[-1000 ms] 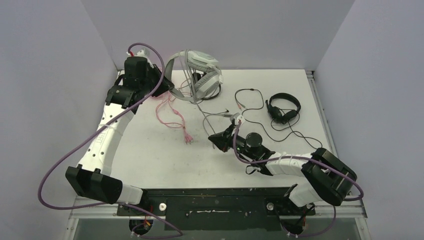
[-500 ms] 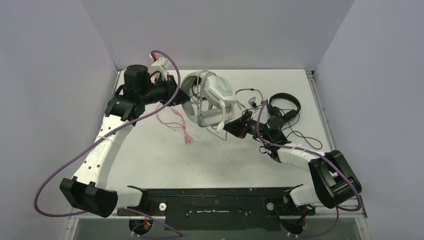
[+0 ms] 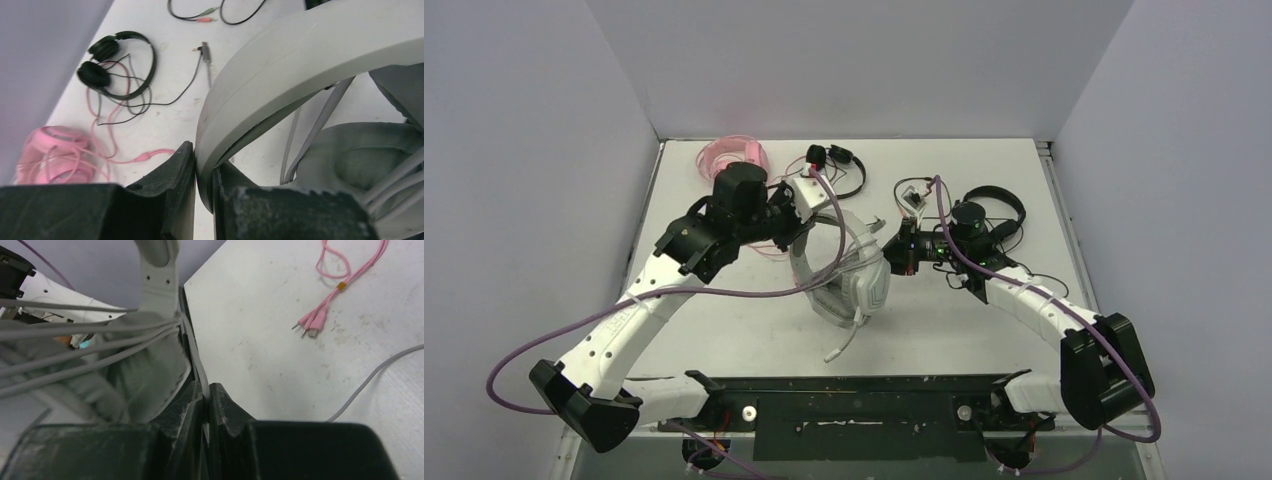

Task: Wrap the headphones
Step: Wrap the headphones cable around the headphones.

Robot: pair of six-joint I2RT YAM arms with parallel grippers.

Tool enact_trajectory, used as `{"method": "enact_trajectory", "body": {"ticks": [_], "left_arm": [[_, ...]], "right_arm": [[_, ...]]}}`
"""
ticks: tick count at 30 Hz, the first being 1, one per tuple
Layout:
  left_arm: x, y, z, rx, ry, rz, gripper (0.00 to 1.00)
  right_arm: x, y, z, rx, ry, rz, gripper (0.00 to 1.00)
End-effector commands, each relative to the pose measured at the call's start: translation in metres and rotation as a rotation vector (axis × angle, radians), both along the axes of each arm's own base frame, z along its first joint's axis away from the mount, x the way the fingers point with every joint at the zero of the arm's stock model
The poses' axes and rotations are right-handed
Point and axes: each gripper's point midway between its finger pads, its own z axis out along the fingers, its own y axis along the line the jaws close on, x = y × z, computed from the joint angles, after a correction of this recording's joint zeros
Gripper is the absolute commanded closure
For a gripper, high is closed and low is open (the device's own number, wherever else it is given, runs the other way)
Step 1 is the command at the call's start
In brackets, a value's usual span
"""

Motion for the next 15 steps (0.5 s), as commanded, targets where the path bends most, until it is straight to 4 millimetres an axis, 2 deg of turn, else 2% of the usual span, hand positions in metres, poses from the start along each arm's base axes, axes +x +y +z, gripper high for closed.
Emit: {"method": "enact_trajectory", "body": {"ticks": [1,7,11,15], "left_arm": [[0.024,0.032,0.023,0.178,-0.278,0.084,1.00],[0.032,0.037,0.056,0.250,-0.532,0.051,1.00],[0.025,0.035,0.065,0.318,-0.666,-0.056,1.00],[0.024,0.031,0.073,0.287,-0.699,-0.062,1.00]], "right_arm": [[-0.017,-0.006,0.016,-0.003,-0.003,0.077,1.00],[-0.037,0.003,0.011,0.010,0.045,0.196,0.98],[-0.045,0.012,0.006,0.009,0.079,0.277,0.94],[-0.046,0.018,0.005,0.004,0.077,0.298,0.92]]}}
